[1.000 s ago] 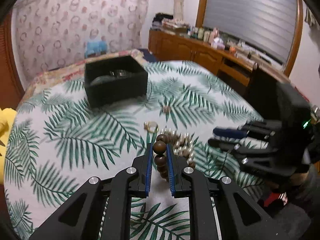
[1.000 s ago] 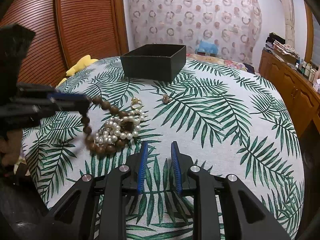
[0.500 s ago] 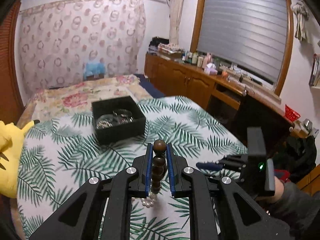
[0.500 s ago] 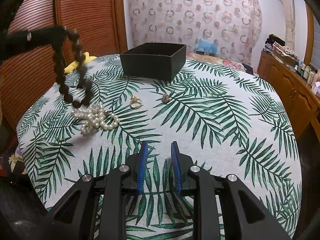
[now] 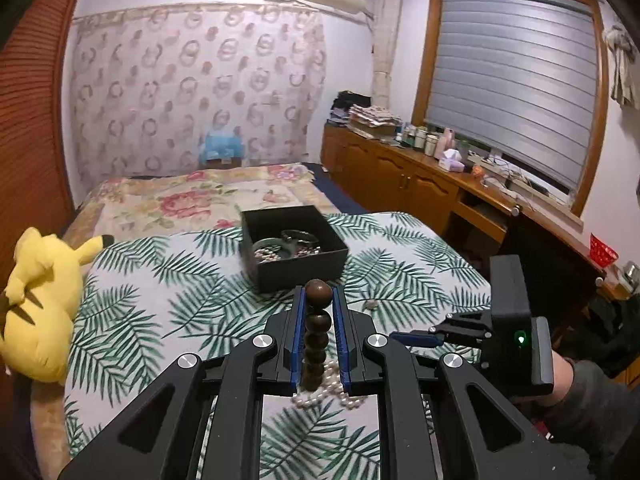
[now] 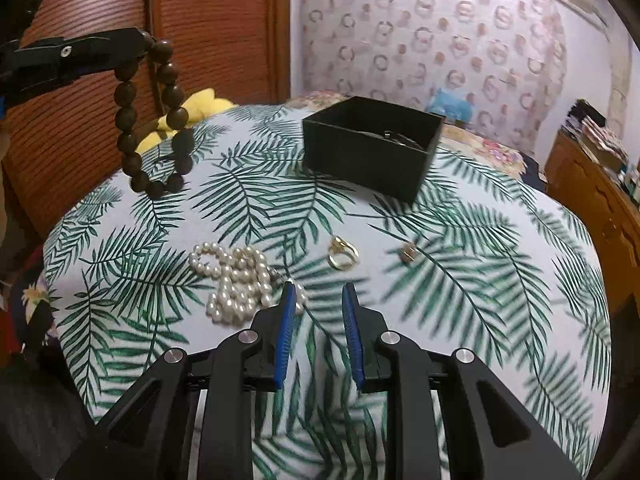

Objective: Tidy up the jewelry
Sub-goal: 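Grasp the brown wooden bead bracelet with the left tool and lift it, then grasp the white pearl strand with the right tool while the left tool holds the bead bracelet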

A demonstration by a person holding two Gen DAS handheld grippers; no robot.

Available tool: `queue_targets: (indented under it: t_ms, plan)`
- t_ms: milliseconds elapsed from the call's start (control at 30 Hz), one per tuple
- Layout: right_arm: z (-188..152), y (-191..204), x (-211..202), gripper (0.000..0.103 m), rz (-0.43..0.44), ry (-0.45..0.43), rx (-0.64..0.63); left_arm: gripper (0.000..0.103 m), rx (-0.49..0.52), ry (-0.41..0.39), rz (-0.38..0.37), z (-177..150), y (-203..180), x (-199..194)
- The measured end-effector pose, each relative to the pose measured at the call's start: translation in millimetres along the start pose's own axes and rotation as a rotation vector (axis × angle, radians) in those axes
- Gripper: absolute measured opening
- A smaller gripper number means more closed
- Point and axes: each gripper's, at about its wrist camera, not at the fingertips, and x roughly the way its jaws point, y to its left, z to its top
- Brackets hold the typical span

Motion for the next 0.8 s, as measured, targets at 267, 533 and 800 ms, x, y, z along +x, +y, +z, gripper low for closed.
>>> queue_targets:
  t_ms: [267, 533, 800]
  plan:
    - [9, 2, 27, 0.026, 0.028, 0.100, -0.030, 0.013, -0.024, -0.001, 0.018, -9, 16, -5]
    - [14, 1, 28, 0.026, 0.039, 0.123, -0.038, 0.012, -0.036, 0.012, 0.029, -13, 23, -3]
    - [13, 5, 28, 0.008, 0.041, 0.122, -0.058, 0.012, -0.041, 0.025, 0.031, -12, 25, 2]
